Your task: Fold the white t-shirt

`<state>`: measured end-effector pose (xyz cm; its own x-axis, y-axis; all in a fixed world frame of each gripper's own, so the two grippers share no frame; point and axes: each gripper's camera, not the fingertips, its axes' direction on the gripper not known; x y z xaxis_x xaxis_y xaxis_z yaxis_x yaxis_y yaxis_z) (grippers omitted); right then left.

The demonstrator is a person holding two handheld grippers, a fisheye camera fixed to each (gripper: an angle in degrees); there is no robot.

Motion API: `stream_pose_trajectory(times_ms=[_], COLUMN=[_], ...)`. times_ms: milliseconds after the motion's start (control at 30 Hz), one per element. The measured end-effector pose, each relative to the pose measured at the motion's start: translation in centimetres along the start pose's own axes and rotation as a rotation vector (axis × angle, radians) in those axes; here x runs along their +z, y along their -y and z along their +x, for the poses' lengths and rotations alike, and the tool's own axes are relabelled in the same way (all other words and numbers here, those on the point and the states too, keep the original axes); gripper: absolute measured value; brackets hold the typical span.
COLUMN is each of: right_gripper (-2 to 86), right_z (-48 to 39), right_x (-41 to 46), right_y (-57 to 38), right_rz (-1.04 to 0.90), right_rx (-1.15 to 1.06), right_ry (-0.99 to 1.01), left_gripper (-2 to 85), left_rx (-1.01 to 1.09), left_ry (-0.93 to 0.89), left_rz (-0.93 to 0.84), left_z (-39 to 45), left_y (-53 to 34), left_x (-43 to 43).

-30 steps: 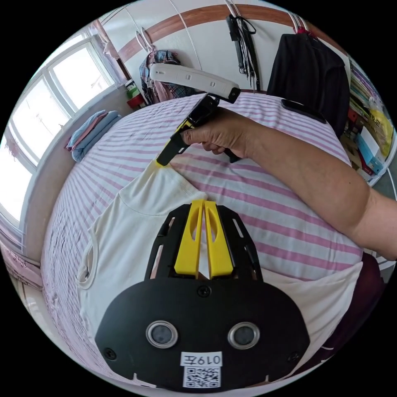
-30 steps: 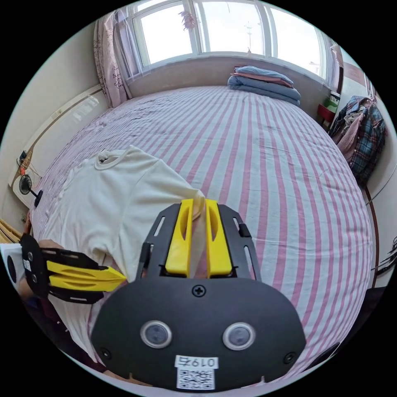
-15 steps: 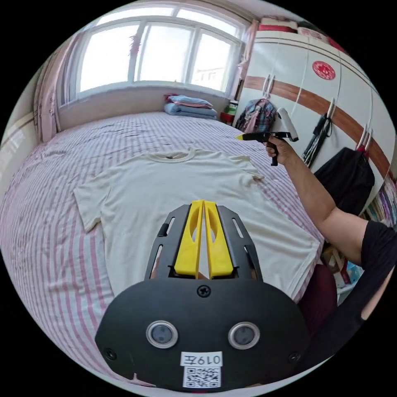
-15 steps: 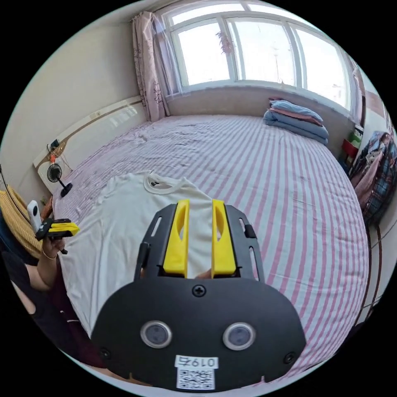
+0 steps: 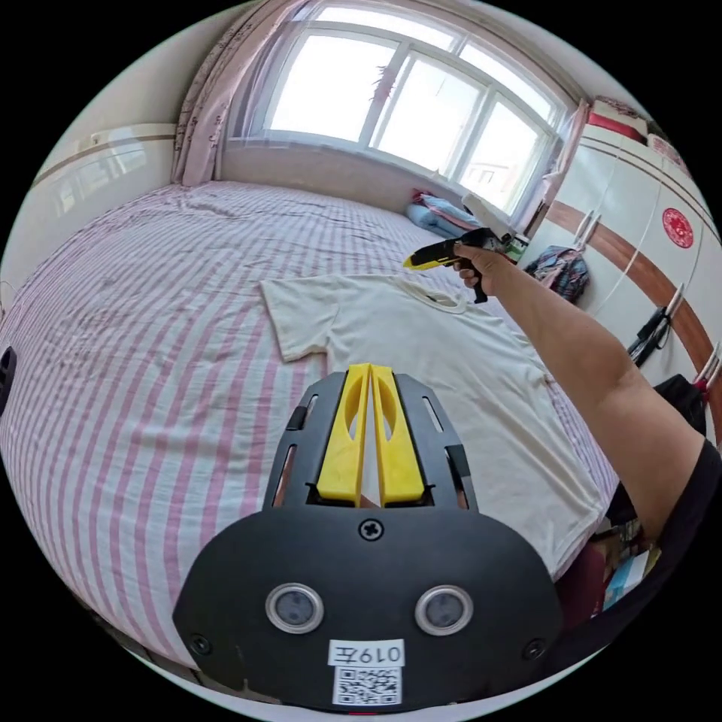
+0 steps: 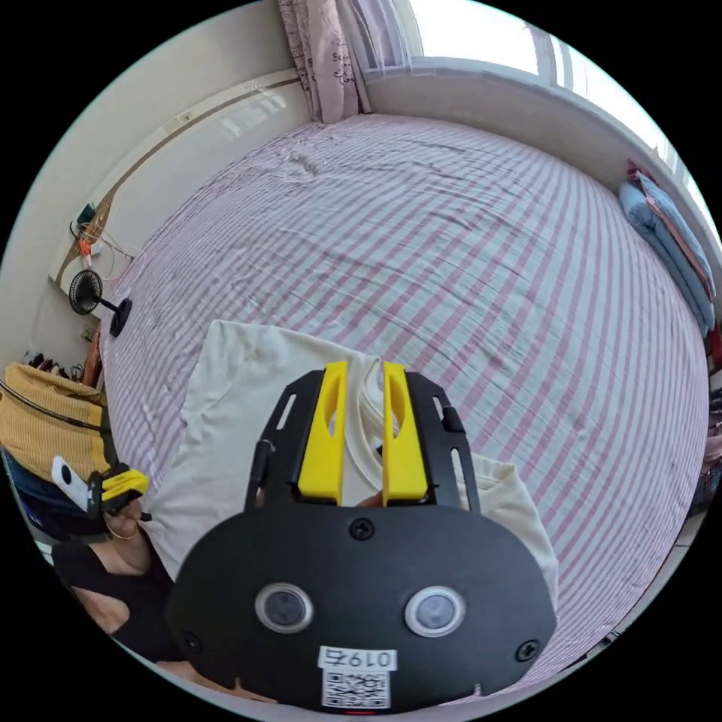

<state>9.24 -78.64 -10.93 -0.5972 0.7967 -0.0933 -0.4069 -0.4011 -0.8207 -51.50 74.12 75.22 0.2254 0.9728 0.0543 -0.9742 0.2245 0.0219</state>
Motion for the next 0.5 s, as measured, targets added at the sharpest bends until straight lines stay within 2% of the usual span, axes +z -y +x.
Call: stream_pose_trajectory(times_ms=[133,233,400,500], right_gripper=[8.5,7.9,1.5,-0.3], right_z=[2.1,2.9,3.6,2.7], right_x=[4.3,5.6,5.3,5.7], right_y=[1.4,1.6,1.6,2.0], right_rz=[-0.055,-0.050,0.035,0.049], right_rx=[0.088,0.122,0.134,0.067], right_ry=[0.018,0.024,0.083,0.035], left_gripper=[1.9,2.8,1.8,1.2], left_rx=[-0.045,-0.037,-0.023,0.008], left_ry=[0.067,0.155,0.141,0.172], left_rz=[-0.174,-0.192,-0.266,-0.265], left_z=[0.3,1.0,2.2,3.3], left_y=[0.0,0.2,-0.1,0.0], left_x=[2.8,2.7,4.7,4.6])
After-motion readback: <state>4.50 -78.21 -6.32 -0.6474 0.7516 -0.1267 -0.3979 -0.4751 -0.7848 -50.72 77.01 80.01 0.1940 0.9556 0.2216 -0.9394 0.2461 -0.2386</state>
